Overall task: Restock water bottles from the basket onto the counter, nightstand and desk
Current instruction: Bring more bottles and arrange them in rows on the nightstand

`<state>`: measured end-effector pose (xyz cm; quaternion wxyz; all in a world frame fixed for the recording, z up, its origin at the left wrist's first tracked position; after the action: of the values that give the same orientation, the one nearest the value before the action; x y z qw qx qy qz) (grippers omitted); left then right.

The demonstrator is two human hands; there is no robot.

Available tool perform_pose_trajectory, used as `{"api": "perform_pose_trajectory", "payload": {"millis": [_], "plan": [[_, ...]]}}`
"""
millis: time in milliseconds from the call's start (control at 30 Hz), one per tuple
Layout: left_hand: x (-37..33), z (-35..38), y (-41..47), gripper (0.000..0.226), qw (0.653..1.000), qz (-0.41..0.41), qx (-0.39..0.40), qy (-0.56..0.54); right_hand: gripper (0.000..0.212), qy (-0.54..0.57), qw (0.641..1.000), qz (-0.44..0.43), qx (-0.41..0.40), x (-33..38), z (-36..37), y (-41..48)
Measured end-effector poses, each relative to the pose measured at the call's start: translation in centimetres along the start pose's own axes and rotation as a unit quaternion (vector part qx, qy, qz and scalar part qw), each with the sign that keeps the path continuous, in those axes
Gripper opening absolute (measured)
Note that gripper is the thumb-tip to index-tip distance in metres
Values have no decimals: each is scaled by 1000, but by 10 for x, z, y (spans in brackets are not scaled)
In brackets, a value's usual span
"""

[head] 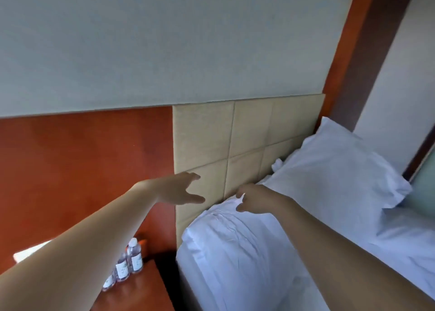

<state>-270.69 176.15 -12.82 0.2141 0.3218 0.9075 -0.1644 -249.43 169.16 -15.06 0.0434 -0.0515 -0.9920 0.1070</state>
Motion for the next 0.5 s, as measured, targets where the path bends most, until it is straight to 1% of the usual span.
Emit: {"api": "perform_pose_trajectory", "payload": {"millis": [133, 233, 300, 400, 500], "plan": [[-70, 11, 0, 82, 997, 68, 38, 6, 50, 41, 992, 122, -6, -60, -9, -91], [-132, 32, -1, 80, 986, 146, 81, 15, 50, 64, 977, 204, -9, -98, -5, -164], [-179, 51, -5, 83, 975, 197, 100, 15, 48, 71, 963, 260, -24, -123, -3, -221], [-246, 82, -16, 90, 962, 249, 112, 22, 46, 76, 937, 336, -51, -152, -4, -307], [-312, 113, -38, 93, 939, 315, 131, 29, 42, 79, 904, 413, -75, -172, -2, -399]]}}
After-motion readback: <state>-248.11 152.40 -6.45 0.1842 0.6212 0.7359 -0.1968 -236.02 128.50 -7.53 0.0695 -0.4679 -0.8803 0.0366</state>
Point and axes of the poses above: each hand's wrist, its own y-axis towards the middle knuckle, its own z-axis out of the palm, x = y × z, the point moved 3 cm from there along y, towards the middle knuckle, and after that the axes turned 12 degrees about -y, right-handed, at the moved point
